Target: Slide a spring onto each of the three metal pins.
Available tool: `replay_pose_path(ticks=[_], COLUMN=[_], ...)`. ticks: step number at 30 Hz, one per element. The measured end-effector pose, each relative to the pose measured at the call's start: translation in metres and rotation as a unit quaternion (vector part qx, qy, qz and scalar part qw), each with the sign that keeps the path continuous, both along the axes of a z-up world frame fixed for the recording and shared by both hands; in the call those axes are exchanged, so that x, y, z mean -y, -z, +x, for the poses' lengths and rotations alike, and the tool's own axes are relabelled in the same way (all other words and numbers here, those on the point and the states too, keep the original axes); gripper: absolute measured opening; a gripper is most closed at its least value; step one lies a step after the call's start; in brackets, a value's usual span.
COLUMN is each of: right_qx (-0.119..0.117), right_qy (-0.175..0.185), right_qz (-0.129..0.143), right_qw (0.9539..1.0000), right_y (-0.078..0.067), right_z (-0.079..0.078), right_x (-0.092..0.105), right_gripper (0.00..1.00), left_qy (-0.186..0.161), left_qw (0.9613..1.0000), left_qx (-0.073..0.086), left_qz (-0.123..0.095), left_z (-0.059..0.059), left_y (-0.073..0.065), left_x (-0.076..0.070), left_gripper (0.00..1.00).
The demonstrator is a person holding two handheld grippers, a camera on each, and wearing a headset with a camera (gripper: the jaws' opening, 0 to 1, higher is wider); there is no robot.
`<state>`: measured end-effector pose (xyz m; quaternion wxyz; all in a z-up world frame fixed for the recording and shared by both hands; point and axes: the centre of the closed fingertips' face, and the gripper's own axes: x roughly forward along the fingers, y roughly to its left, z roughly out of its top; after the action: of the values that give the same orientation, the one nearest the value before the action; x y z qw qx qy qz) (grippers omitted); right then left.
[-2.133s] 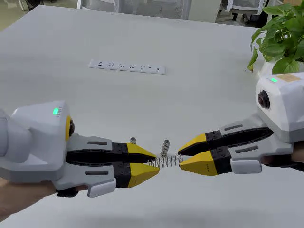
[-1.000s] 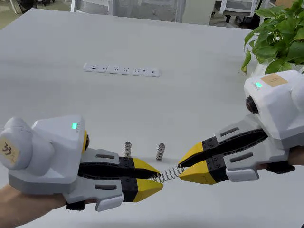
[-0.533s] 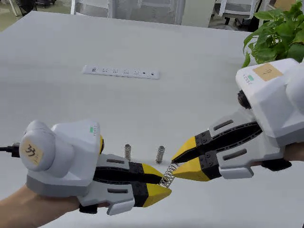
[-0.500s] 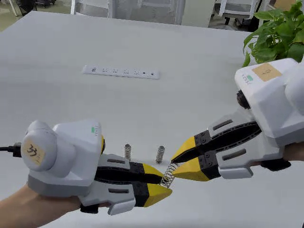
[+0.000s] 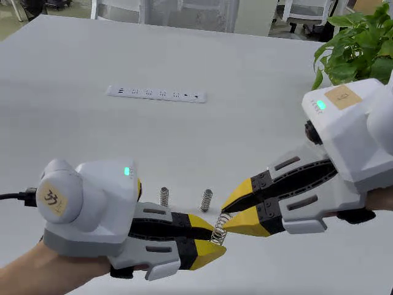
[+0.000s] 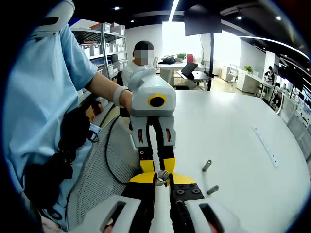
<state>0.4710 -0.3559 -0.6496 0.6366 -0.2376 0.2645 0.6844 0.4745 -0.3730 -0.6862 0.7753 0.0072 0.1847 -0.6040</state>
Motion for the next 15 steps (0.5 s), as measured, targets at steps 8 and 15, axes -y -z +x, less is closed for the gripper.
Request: replay_pose_path(ticks=[8,15], right_qx=[0.003,0.026], right_qy=[-0.004,-0.011], right_qz=[-0.002,-0.029], right_qw=[1.0000,0.9992], right_y=[0.0015,0.0095], right_z=[-0.0018,0.0018], right_x=[0.0001,0.0034], right_gripper=[0.06,0.26], left_qy=[0.004,0.001], left_qw=[1.0000,0.9991], left_qx=[0.006,0.018], left_qz=[0.007,0.037], left_z=[-0.0011,0.0036], left_y=[0.0017,0.0050], left_x=[0.0019,0.0021], left_gripper=[0.06,0.06])
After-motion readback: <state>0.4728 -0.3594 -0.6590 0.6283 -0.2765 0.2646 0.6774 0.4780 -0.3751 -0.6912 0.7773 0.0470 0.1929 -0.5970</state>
